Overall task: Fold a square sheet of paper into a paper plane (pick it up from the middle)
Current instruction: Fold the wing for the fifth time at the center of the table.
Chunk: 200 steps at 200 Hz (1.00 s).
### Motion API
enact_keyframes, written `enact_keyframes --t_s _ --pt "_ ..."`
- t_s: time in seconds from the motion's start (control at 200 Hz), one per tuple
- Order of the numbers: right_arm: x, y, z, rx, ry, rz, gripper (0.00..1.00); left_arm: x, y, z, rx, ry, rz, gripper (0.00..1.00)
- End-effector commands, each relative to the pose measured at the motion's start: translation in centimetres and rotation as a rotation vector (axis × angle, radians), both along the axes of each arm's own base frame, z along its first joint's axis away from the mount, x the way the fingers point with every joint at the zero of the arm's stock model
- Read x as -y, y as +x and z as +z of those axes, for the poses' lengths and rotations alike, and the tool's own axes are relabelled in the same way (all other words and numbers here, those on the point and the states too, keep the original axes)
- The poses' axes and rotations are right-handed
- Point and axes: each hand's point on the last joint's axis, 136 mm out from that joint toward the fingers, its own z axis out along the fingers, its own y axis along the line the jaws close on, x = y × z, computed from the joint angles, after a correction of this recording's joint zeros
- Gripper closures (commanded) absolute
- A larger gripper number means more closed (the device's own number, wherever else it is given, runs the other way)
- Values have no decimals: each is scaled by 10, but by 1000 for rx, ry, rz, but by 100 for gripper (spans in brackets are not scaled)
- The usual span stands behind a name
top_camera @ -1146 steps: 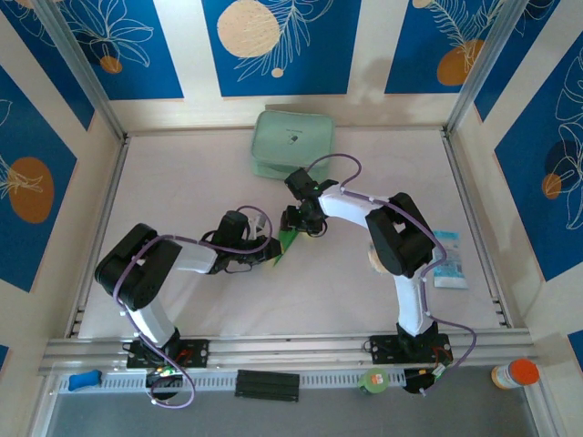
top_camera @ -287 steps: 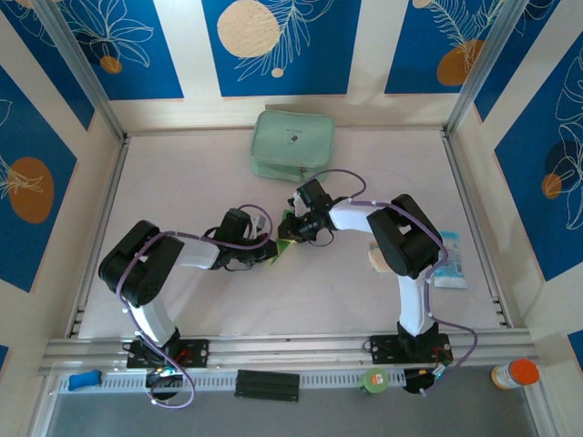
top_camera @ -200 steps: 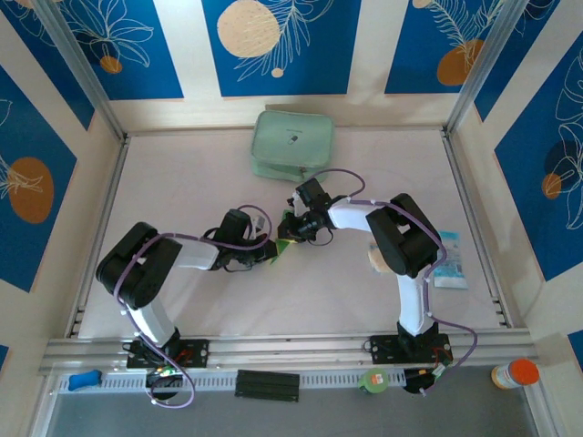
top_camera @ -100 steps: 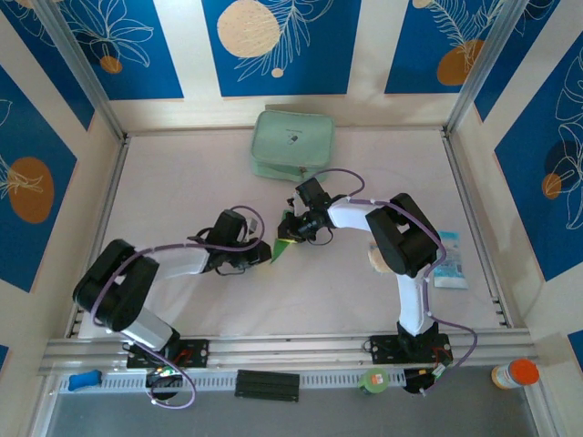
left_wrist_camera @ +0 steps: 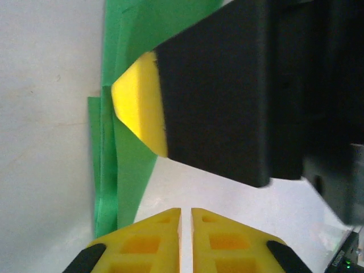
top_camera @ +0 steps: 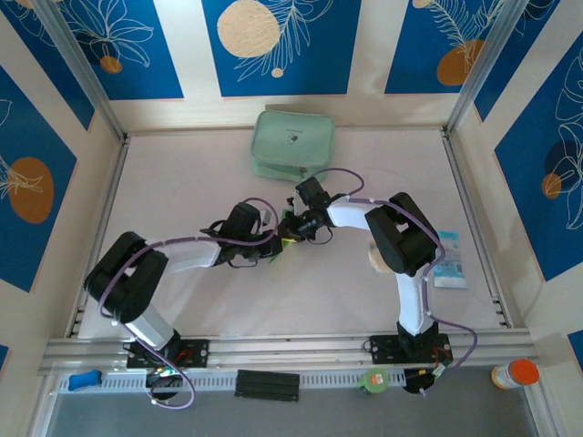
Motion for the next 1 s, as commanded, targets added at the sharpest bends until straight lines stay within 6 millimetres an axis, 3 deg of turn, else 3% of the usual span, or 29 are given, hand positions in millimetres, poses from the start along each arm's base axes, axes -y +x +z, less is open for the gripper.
enact_keyframes --t_s 0.0,0.42,0.995 --pt "23 -12 -38 -92 -126 -31 84 9 3 3 7 -11 -33 88" --pt "25 -15 -43 -114 -143 -29 85 -3 -5 -28 -48 49 -14 90" --pt "27 -16 -48 -131 -164 -28 85 -20 -7 -38 -64 86 17 92"
